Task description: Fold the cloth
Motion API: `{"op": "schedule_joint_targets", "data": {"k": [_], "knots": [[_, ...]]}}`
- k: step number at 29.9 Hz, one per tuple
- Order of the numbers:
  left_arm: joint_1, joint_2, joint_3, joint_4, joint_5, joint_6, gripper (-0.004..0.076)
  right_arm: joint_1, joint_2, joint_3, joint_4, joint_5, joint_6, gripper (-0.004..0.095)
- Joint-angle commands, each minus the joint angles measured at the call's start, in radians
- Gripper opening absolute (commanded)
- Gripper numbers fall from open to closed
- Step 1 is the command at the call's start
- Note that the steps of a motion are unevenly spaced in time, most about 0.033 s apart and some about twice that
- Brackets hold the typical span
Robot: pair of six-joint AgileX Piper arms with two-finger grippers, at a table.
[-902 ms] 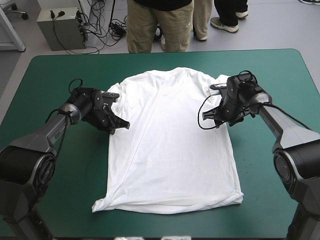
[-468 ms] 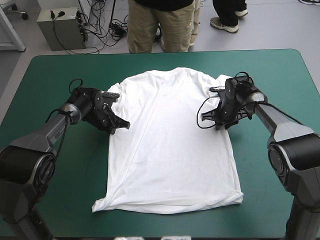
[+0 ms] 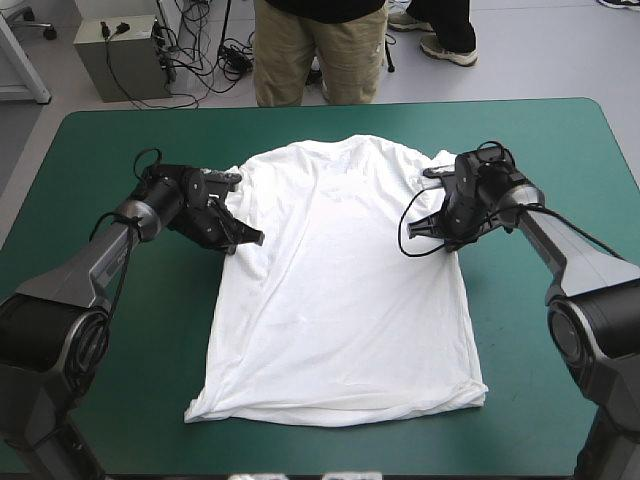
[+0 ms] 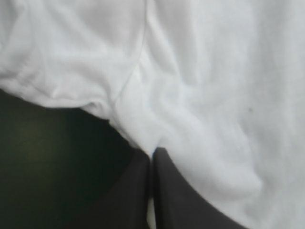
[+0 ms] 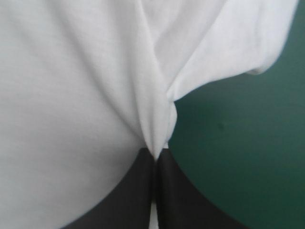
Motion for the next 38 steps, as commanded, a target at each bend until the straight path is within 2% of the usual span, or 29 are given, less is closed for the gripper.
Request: {"op": "schedule_joint_targets", "data": {"k": [1, 9, 14, 29, 34, 38], "knots": [[-0.005, -0.103, -0.102, -0.016, 0.024, 0.005, -0.0009, -0.002, -0.15, -0.026, -0.046, -0.023, 0.003, -0.0017], [-0.005, -0.217, -0.275, 0.007, 0.053, 0.031, -0.0009, -0.002, -0.334, -0.071, -0.073, -0.038, 0.001, -0.0017], [-0.005, -0.299, -0.339, 0.024, 0.043, 0.031, -0.0009, -0.002, -0.403, -0.193, -0.073, -0.029, -0.002, -0.0017], [-0.005, -0.428, -0.507, 0.022, -0.019, 0.036, -0.0009, -0.002, -0.437, -0.506, -0.059, 0.045, -0.016, -0.0017], [-0.005, -0.422, -0.511, 0.022, -0.049, 0.036, -0.0009, -0.002, -0.433, -0.508, -0.059, 0.03, -0.02, -0.0017], [-0.005, -0.403, -0.506, 0.022, -0.102, 0.036, -0.0009, -0.002, -0.402, -0.502, -0.083, -0.048, -0.02, -0.0017]]}}
